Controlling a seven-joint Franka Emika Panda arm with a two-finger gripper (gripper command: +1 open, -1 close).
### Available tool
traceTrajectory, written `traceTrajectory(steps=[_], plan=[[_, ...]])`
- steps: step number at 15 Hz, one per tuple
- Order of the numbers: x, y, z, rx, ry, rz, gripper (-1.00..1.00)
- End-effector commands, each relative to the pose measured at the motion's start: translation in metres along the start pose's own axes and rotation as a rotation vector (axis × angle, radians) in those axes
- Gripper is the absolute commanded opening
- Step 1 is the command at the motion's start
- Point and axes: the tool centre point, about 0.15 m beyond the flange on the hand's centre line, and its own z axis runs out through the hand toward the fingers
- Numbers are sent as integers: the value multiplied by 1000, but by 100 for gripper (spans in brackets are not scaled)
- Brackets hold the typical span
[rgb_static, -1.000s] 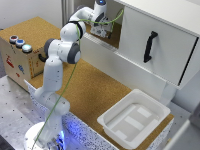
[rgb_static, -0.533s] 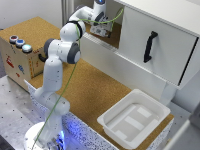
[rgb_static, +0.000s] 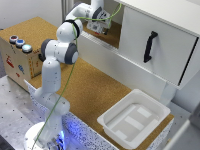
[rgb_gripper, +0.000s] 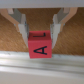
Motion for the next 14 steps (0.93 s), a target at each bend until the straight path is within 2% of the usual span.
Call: traceTrajectory(steps=[1, 8, 14], plan=[[-74, 66, 12, -22, 20, 154, -100], [-139, 199, 13, -78, 2, 404, -100], [-213, 321, 19, -120, -51, 575, -100]])
